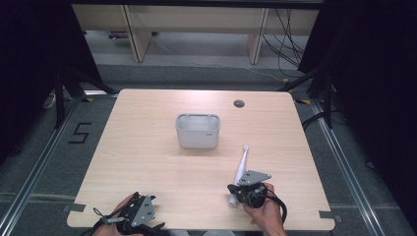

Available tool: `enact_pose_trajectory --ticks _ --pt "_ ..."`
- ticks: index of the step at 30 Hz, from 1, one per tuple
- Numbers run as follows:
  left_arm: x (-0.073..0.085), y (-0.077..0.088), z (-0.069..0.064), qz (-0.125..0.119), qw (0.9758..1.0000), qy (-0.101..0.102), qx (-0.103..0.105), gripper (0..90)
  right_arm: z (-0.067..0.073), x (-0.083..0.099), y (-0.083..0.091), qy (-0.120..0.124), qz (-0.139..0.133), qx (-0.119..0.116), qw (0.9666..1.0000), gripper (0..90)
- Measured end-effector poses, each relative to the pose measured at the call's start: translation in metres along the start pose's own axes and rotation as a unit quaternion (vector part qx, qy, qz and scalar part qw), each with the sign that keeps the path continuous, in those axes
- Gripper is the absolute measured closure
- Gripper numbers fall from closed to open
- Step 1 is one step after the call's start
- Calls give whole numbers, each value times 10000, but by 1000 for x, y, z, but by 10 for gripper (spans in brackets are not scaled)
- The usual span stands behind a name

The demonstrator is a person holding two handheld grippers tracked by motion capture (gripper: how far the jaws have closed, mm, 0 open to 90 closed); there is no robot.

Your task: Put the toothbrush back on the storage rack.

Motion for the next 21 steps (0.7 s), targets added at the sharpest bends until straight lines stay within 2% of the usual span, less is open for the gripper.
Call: enact_pose_trajectory --ticks 1,2,4,6,8,10,11,12,14,15,17,20,21 --pt "-1 -1 0 -83 9999 22 -54 154 1 1 0 -23 15 -18 10000 898" --pt "-1 0 0 -84 10000 21 -50 154 1 1 -1 -61 2 39 10000 898" --pt "0 0 0 5 10000 -1 5 154 3 3 0 0 105 -30 9999 898" --pt "-1 -1 0 -79 10000 24 -55 154 2 4 0 9 91 31 10000 898" --pt "-1 -1 0 -81 10000 23 -50 154 4 5 1 44 127 -47 9999 898" --pt "0 0 0 4 10000 1 3 154 4 7 1 -18 151 -17 9999 898" --pt "-1 -1 0 -79 10000 23 -54 154 3 7 2 -55 147 5 9999 897" --pt "-1 0 0 -83 10000 20 -50 154 1 8 2 33 145 21 9999 898" --pt "-1 -1 0 -73 10000 23 -54 154 2 10 3 -136 201 -5 9997 897" --pt "0 0 0 9 10000 1 5 154 0 8 2 -69 76 52 9999 897" --pt "-1 0 0 -82 9999 23 -54 154 0 11 4 -77 160 22 9998 897" --pt "0 0 0 -14 10000 9 -14 154 1 14 5 -176 218 -22 9996 897" --pt "0 0 0 1 10000 3 1 154 -1 14 5 -55 169 5 9998 896"
Point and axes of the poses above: each handheld gripper's, and its own axes: y roughly backward along the jaws, x roughly out of its underside, z roughly to its left, the point moved 10 cm from there along -y, roughly forward along the jaws, and after that the axes turned 11 degrees about z, right-handed, at the moved point
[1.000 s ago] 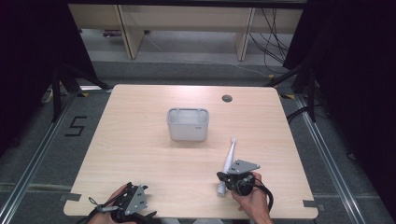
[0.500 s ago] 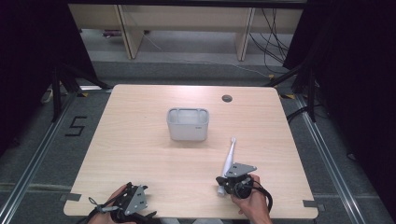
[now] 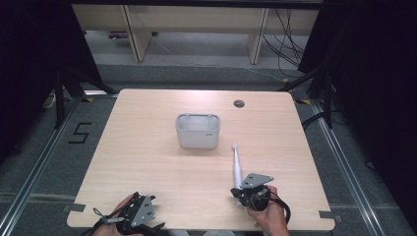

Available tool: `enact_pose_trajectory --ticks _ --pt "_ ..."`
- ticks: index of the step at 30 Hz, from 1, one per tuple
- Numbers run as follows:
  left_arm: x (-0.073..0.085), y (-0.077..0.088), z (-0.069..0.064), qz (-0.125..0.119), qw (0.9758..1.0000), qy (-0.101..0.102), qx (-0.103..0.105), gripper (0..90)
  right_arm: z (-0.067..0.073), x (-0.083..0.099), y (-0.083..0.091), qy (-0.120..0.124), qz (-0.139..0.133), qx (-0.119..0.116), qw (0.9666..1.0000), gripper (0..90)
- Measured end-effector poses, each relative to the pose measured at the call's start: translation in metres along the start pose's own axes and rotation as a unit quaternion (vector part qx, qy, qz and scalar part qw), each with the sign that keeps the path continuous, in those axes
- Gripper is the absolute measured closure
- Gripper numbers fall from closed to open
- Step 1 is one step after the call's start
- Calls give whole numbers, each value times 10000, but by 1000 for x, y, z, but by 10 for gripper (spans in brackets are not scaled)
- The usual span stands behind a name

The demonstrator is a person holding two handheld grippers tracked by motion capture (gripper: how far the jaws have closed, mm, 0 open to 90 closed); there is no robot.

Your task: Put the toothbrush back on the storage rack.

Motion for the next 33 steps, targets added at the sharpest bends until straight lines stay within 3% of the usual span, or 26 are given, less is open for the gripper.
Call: enact_pose_trajectory --ticks 2,8,10,12,18,22,30,32,33 --pt "-2 0 0 -86 9999 20 -51 154 1 1 1 -121 14 -9 9999 896" --pt "-2 0 0 -89 9999 23 -48 154 -2 5 2 -23 78 -41 10000 896" --pt "-1 -1 0 -84 9999 31 -56 154 -3 5 2 -64 17 10 10000 896" --pt "-1 0 0 -88 9999 28 -52 154 -2 8 4 -169 154 -55 9997 896" --pt "-2 0 0 -87 9999 20 -47 154 -6 11 5 -100 161 -44 9998 895" --pt "-1 0 0 -85 9999 30 -52 154 -7 12 6 -254 132 -11 9996 893" --pt "-1 -1 0 -78 10000 21 -54 154 -14 15 9 -95 162 35 9998 893" --pt "-1 0 0 -76 10000 22 -51 154 -14 15 10 -195 138 35 9997 893" --pt "-1 0 0 -78 10000 19 -49 154 -15 18 12 -264 263 59 9993 893"
Point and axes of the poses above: each handheld gripper's, and its own axes: y roughly backward along the jaws, x roughly out of its underside, z roughly to its left, the point moved 10 cm from there along -y, roughly forward along the jaws, and after that the axes turned 11 degrees about z, right-handed, at the moved point
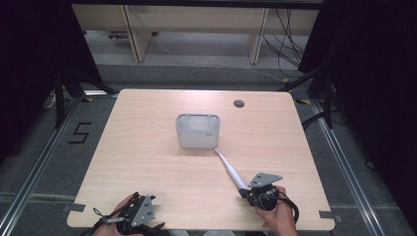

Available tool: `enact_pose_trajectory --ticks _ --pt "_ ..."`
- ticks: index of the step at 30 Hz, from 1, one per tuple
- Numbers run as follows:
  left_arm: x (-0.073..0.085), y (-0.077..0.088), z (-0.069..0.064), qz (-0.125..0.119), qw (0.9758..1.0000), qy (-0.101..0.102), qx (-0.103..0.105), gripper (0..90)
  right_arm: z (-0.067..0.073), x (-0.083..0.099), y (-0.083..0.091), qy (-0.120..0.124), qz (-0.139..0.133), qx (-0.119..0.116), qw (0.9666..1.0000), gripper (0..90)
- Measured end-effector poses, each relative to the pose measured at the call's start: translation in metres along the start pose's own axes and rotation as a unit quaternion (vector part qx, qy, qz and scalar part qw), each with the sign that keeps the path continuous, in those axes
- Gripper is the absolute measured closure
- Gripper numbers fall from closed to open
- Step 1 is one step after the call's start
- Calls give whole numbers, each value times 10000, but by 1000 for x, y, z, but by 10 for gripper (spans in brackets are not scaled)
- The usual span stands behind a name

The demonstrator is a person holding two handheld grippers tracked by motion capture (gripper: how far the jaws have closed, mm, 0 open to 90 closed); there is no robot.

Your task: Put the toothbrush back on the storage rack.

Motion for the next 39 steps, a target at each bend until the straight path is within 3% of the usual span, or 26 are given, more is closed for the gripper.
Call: enact_pose_trajectory --ticks 3,5,6,7,9,11,12,14,15,16,18,19,24,29,31,34,39 --pt "0 0 0 1 10000 -1 -2 154 -3 -1 -1 50 -80 31 10000 893" --pt "0 0 0 0 10000 -4 -2 154 -3 1 -1 -87 -52 12 9999 893" --pt "0 0 0 -1 10000 -5 -1 154 -5 2 1 -12 12 48 10000 893" --pt "0 0 0 1 10000 -2 -3 154 -6 0 -1 8 -101 73 9999 893" --pt "0 0 0 2 10000 0 -2 154 -7 2 0 54 -32 68 10000 893" --pt "0 0 0 -4 10000 3 3 154 -8 2 0 -74 -49 84 9999 893" --pt "1 0 0 58 10000 -10 37 154 -8 3 1 49 26 59 10000 891" --pt "0 -1 0 15 10000 3 -7 154 -10 4 2 9 38 61 10000 888" --pt "1 1 -1 104 9998 -47 131 154 -11 1 1 22 -93 104 9999 886" --pt "0 0 1 46 9999 -1 -99 154 -11 2 3 22 -41 71 10000 882" --pt "0 0 2 50 9999 8 -101 154 -8 0 4 -132 -89 44 9999 853" --pt "1 -1 1 43 10000 13 -30 154 -10 -3 5 -28 -141 92 9999 823" --pt "1 -2 1 5 10000 50 1 153 -15 -17 11 35 -96 195 9998 691" --pt "0 -2 1 5 10000 49 6 153 -23 -26 11 34 52 361 9993 577" --pt "1 -2 2 14 10000 65 -4 154 -27 -30 9 165 205 408 9988 541" --pt "1 -2 2 17 10000 74 -3 154 -26 -34 5 35 552 353 9978 509" --pt "1 -2 2 -21 10000 85 -16 154 -30 -43 -3 174 957 409 9944 487"
Point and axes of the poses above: each handheld gripper's, and its own axes: y roughly backward along the jaws, x roughly out of its underside, z roughly to its left, the point moved 10 cm from there along -y, roughly forward along the jaws, and after that the axes turned 11 degrees about z, right-handed, at the moved point
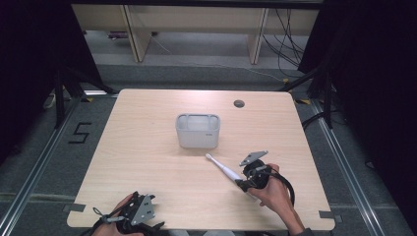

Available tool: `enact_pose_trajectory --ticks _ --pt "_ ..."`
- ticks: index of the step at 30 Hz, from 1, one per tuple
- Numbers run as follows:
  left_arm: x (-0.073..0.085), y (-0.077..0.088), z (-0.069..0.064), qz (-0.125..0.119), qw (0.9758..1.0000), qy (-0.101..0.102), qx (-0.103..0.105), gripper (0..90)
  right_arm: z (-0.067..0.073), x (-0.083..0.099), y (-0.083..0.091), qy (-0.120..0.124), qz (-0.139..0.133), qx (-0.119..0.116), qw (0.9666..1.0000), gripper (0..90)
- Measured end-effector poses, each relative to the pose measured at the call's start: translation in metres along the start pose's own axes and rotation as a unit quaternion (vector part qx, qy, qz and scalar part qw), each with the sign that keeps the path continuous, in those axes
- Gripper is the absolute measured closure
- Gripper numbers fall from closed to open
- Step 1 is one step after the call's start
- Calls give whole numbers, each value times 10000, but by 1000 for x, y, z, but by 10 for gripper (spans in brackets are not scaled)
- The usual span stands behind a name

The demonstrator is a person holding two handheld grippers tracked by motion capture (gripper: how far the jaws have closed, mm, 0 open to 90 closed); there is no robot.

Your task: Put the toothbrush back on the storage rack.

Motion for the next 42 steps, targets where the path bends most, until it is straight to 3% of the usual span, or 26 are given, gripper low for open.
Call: enact_pose_trajectory --ticks 6,7,10,11,14,27,31,32,37,41,42 --pt "0 0 -1 27 10000 -4 24 154 1 -7 -5 62 365 -66 9993 462" --pt "1 0 0 39 10000 -7 18 154 -1 -9 -7 180 379 -61 9991 460" --pt "0 0 0 24 10000 -7 13 154 0 -10 -10 115 591 -110 9981 464" --pt "0 0 0 22 10000 -7 16 153 -2 -12 -11 236 580 -95 9980 465" --pt "0 0 0 29 10000 -6 12 154 -1 -14 -14 271 717 -99 9970 476" --pt "0 1 -1 8 10000 -22 31 154 2 -21 -30 585 1236 -137 9905 529" --pt "-1 1 -1 -10 10000 -30 14 154 4 -20 -33 508 1393 -172 9888 559" --pt "1 2 -2 79 9999 -78 116 153 2 -20 -33 557 1422 -146 9882 564" --pt "0 1 1 48 9999 -37 -87 154 4 -20 -34 611 1534 -198 9861 593" --pt "-1 1 -1 -8 10000 -30 23 154 3 -21 -36 660 1635 -223 9841 624" --pt "0 1 0 36 10000 -49 6 154 4 -21 -35 573 1685 -239 9837 633"
Point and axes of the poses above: each handheld gripper's, and its own axes: y roughly backward along the jaws, x roughly out of its underside, z roughly to its left, the point moved 10 cm from there along -y, roughly forward along the jaws, and after that the axes turned 11 degrees about z, right-handed, at the moved point
